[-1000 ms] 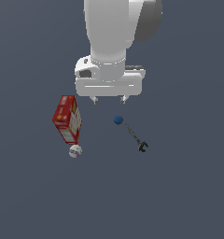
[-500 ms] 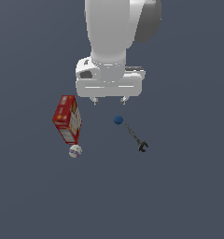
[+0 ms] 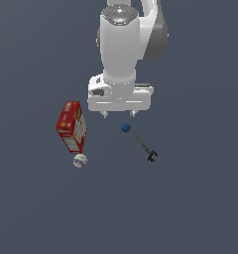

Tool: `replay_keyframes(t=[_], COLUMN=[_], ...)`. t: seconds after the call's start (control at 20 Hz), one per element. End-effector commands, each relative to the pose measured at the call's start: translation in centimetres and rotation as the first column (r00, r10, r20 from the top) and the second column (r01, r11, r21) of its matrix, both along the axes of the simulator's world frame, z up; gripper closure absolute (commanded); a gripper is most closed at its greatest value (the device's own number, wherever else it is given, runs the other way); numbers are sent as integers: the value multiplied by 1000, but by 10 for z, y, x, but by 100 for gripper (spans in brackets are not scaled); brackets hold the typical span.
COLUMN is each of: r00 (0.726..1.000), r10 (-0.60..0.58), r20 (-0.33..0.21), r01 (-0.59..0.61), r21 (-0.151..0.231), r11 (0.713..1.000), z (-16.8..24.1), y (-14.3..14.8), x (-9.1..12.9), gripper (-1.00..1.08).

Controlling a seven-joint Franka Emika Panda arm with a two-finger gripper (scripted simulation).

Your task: Pick up a designated object from a clutter of objects.

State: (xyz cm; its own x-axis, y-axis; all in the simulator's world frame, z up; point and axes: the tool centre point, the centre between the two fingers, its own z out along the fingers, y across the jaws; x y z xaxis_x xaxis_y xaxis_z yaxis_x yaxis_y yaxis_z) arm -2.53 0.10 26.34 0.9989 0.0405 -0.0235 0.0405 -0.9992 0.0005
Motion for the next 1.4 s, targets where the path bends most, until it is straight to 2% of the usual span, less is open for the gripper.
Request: replay_keyframes(t=[0.0, 0.35, 0.8, 1.1, 1.35], r00=[1000, 1000, 999, 999, 999], r10=[4, 17, 34, 43, 48], r20=[1, 8, 16, 20, 22], r01=[-4, -16, -34, -43, -48], r21=[-1, -3, -3, -1, 1], r11=[1000, 1000, 999, 999, 999], z=[-17, -74, -139, -165, -178], y=[4, 16, 29, 35, 37], x=[-6, -31, -78, -106, -121], gripper=[-92, -92, -92, -92, -92])
